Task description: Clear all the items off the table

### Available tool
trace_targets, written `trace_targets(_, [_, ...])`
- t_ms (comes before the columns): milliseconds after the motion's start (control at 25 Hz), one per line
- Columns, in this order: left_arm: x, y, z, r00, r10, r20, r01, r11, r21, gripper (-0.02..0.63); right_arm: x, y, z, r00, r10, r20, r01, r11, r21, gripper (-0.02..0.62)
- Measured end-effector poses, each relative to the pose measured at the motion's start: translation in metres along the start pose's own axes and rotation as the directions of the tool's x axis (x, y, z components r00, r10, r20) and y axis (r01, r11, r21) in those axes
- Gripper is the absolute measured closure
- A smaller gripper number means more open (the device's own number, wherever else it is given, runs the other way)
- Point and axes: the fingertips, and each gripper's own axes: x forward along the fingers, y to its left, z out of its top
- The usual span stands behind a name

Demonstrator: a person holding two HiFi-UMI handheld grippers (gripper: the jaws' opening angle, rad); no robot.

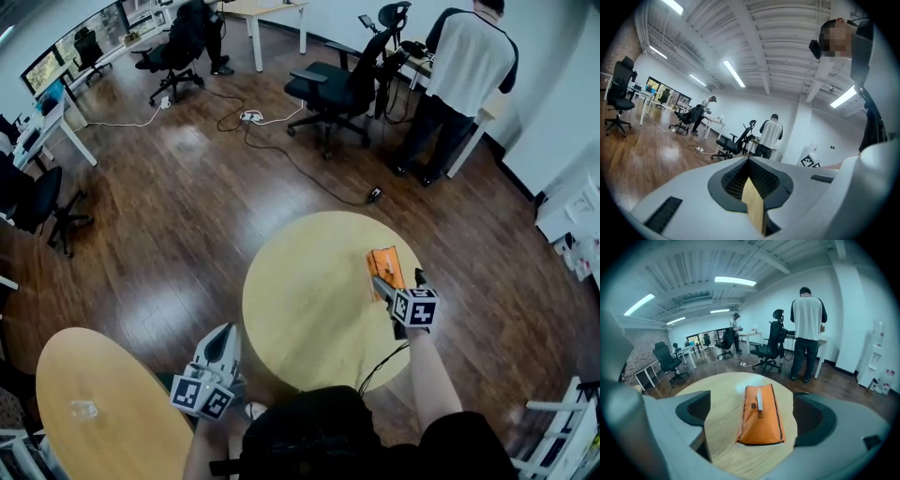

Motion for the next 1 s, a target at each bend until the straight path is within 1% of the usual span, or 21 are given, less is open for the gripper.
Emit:
trace_targets(80, [-0.009, 0.01, 0.012, 1.0, 0.011, 0.025, -0.011, 1.0, 0.018, 0.614, -0.023, 0.009, 0.017, 0.997, -0.001, 0.077, 0.0, 1.0, 0.019, 0.04])
trace_targets(120, [-0.013, 0.014, 0.02, 0.999, 0.012, 0.042, -0.013, 0.999, 0.03, 0.614, -0.037, 0.014, 0.026, 0.992, -0.002, 0.128, -0.003, 0.999, 0.037, 0.056])
trace_targets(160, [-0.018, 0.017, 0.028, 0.998, 0.01, 0.061, -0.013, 0.999, 0.042, 0.613, -0.053, 0.02, 0.036, 0.981, -0.007, 0.193, -0.005, 0.998, 0.06, 0.112])
trace_targets(200, [-0.022, 0.019, 0.037, 0.997, 0.008, 0.081, -0.012, 0.999, 0.052, 0.614, -0.072, 0.026, 0.047, 0.963, -0.018, 0.271, -0.004, 0.997, 0.08, 0.162])
trace_targets(240, [-0.026, 0.02, 0.045, 0.995, 0.006, 0.1, -0.012, 0.998, 0.058, 0.613, -0.094, 0.031, 0.058, 0.935, -0.037, 0.353, 0.004, 0.996, 0.094, 0.237])
trace_targets(280, [-0.031, 0.021, 0.052, 0.993, 0.004, 0.118, -0.012, 0.998, 0.062, 0.614, -0.117, 0.036, 0.068, 0.9, -0.066, 0.43, 0.027, 0.995, 0.097, 0.329])
trace_targets(320, [-0.034, 0.022, 0.057, 0.991, 0.003, 0.132, -0.012, 0.998, 0.065, 0.614, -0.138, 0.038, 0.076, 0.865, -0.102, 0.492, 0.068, 0.994, 0.088, 0.417])
trace_targets(360, [-0.038, 0.022, 0.06, 0.99, 0.002, 0.142, -0.012, 0.998, 0.068, 0.614, -0.158, 0.039, 0.08, 0.834, -0.14, 0.534, 0.121, 0.99, 0.072, 0.541])
trace_targets(400, [-0.04, 0.021, 0.062, 0.989, 0.0, 0.148, -0.011, 0.997, 0.072, 0.614, -0.175, 0.039, 0.08, 0.811, -0.171, 0.559, 0.169, 0.984, 0.055, 0.592])
trace_targets(440, [-0.043, 0.019, 0.062, 0.988, -0.004, 0.154, -0.008, 0.997, 0.077, 0.613, -0.189, 0.037, 0.077, 0.799, -0.189, 0.571, 0.198, 0.979, 0.047, 0.592])
trace_targets(600, [-0.054, 0.005, 0.066, 0.982, -0.041, 0.185, 0.021, 0.994, 0.111, 0.614, -0.224, 0.034, 0.054, 0.787, -0.201, 0.584, 0.211, 0.976, 0.051, 0.592])
trace_targets(680, [-0.058, 0.002, 0.069, 0.978, -0.048, 0.203, 0.024, 0.993, 0.119, 0.614, -0.235, 0.036, 0.044, 0.773, -0.205, 0.6, 0.222, 0.974, 0.046, 0.592])
trace_targets(880, [-0.057, -0.004, 0.066, 0.976, -0.088, 0.2, 0.061, 0.989, 0.136, 0.614, -0.254, 0.04, 0.042, 0.724, -0.206, 0.658, 0.185, 0.977, 0.103, 0.592])
trace_targets(1000, [-0.053, -0.011, 0.065, 0.974, -0.101, 0.202, 0.069, 0.985, 0.157, 0.615, -0.261, 0.034, 0.045, 0.711, -0.214, 0.67, 0.176, 0.976, 0.125, 0.592])
